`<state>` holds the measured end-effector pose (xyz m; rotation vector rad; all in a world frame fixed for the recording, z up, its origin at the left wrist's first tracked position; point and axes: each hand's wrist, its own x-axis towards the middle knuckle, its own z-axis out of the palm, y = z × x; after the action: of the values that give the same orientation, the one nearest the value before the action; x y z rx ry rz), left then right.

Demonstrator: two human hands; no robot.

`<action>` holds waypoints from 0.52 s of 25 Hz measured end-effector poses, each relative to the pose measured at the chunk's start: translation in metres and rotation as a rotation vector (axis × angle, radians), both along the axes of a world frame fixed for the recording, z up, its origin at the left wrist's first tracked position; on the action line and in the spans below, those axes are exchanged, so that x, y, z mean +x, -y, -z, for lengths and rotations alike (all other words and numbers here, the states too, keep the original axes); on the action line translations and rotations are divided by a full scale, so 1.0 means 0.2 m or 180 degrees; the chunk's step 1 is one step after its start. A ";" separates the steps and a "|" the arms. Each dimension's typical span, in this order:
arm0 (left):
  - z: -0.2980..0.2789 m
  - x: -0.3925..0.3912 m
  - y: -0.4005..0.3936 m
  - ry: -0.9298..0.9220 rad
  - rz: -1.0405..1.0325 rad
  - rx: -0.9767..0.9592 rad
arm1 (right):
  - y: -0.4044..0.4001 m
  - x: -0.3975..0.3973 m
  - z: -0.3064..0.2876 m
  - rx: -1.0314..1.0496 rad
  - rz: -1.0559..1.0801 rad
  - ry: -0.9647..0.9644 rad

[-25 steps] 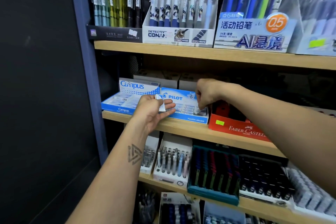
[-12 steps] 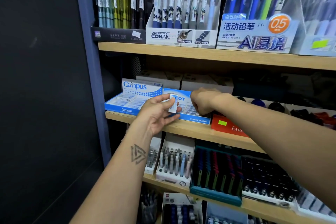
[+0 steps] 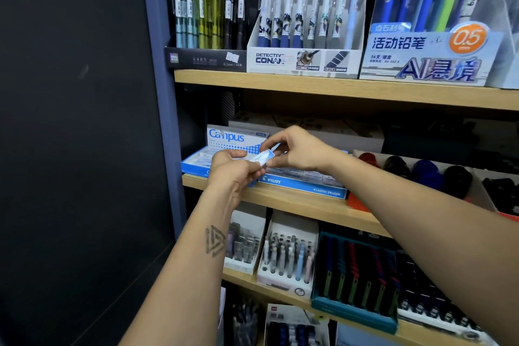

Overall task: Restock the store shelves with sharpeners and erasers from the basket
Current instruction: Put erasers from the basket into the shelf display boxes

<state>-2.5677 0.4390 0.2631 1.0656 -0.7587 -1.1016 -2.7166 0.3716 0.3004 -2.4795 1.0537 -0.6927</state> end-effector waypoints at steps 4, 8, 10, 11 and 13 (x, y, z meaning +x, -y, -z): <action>0.03 0.17 0.04 0.0101 -0.0896 0.0096 | 0.08 0.16 0.06 -0.0144 0.0854 0.0099; 0.06 0.29 -0.02 0.2376 -0.1419 0.0424 | 0.17 0.35 0.09 -0.0148 0.1350 0.0003; 0.08 0.30 -0.02 0.3204 -0.1116 0.0488 | 0.18 0.42 0.10 -0.0192 0.1429 -0.0077; 0.09 0.30 -0.02 0.3550 -0.0976 0.0572 | 0.18 0.45 0.11 -0.0183 0.1419 -0.0088; 0.10 0.30 -0.01 0.3987 -0.0856 0.0761 | 0.18 0.50 0.12 -0.0079 0.1269 -0.0066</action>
<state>-2.5074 0.4419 0.2434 2.0145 -1.3977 -0.1763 -2.6164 0.3359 0.2770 -2.3200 1.5784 -0.7957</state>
